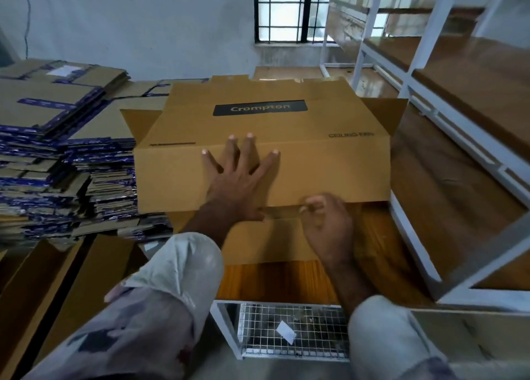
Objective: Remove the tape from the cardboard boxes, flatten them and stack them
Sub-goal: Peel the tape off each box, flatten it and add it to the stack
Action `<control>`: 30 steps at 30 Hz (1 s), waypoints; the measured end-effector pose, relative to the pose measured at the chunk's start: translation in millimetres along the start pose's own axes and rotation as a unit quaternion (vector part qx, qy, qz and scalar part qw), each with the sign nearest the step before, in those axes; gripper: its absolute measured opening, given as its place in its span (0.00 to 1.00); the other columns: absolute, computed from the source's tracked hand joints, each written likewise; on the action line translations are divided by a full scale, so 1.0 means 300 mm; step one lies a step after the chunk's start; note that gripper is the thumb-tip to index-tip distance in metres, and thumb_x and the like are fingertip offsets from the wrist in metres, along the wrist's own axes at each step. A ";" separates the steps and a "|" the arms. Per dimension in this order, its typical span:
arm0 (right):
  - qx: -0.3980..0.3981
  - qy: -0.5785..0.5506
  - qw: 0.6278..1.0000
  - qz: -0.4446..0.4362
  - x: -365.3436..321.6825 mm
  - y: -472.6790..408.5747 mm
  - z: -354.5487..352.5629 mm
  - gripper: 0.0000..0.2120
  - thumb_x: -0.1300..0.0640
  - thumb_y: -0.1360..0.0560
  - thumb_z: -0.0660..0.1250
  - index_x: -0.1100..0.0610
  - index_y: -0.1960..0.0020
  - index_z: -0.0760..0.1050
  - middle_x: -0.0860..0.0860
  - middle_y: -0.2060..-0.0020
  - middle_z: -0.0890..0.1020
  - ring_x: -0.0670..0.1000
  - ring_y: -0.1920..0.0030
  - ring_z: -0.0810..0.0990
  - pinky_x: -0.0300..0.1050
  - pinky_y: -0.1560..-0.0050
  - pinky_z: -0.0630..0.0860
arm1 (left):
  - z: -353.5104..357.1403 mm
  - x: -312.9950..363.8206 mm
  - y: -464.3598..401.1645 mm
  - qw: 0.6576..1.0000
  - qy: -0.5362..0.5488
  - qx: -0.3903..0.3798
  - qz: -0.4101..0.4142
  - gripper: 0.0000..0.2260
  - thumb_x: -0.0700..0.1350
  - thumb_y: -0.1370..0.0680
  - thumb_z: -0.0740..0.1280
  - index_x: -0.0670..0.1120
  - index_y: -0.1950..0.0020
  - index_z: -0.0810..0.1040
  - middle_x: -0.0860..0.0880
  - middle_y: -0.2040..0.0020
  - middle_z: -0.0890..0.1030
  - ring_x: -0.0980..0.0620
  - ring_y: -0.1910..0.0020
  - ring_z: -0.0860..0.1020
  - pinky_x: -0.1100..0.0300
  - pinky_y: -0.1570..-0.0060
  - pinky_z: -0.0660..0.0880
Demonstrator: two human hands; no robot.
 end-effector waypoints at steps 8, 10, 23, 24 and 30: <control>-0.153 0.017 0.984 0.086 0.128 -0.017 0.131 0.21 0.49 0.22 0.72 0.50 0.30 0.74 0.50 0.36 0.80 0.51 0.43 0.82 0.50 0.47 0.81 | -0.225 -0.085 -0.035 0.965 0.201 -0.158 0.064 0.40 0.70 0.29 0.69 0.65 0.20 0.58 0.50 0.17 0.58 0.42 0.21 0.60 0.41 0.28 0.62; -0.168 0.030 0.982 0.086 0.121 -0.071 0.145 0.24 0.48 0.22 0.71 0.49 0.28 0.72 0.51 0.33 0.78 0.52 0.40 0.81 0.51 0.43 0.80 | -0.351 -0.117 -0.041 0.948 0.287 -0.110 0.079 0.30 0.66 0.27 0.68 0.58 0.26 0.74 0.50 0.26 0.75 0.50 0.31 0.73 0.52 0.36 0.69; -0.232 0.123 0.957 0.122 0.125 -0.256 0.188 0.45 0.41 0.22 0.70 0.53 0.16 0.49 0.54 0.16 0.49 0.59 0.17 0.50 0.58 0.20 0.57 | -0.493 -0.241 -0.091 0.990 0.141 0.003 0.026 0.22 0.66 0.19 0.61 0.56 0.32 0.79 0.47 0.42 0.82 0.46 0.46 0.77 0.51 0.49 0.71; -0.210 0.101 0.964 0.131 0.140 -0.243 0.166 0.45 0.40 0.23 0.71 0.52 0.16 0.50 0.53 0.17 0.51 0.59 0.18 0.53 0.60 0.21 0.61 | -0.480 -0.230 -0.079 0.993 0.115 0.002 0.026 0.21 0.64 0.19 0.63 0.56 0.31 0.78 0.46 0.41 0.82 0.44 0.44 0.78 0.51 0.48 0.73; 0.039 -0.013 0.980 0.194 0.253 -0.174 -0.155 0.36 0.51 0.25 0.76 0.51 0.22 0.63 0.54 0.26 0.71 0.56 0.29 0.73 0.56 0.35 0.76 | -0.430 -0.158 0.006 0.992 0.053 0.107 0.030 0.11 0.58 0.17 0.60 0.59 0.38 0.78 0.53 0.59 0.77 0.51 0.62 0.72 0.58 0.68 0.67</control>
Point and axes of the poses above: each hand's wrist, its own y-axis away from the middle knuckle, its own z-axis out of the palm, x = y × z, the point moved 9 cm from there along -y, towards the middle knuckle
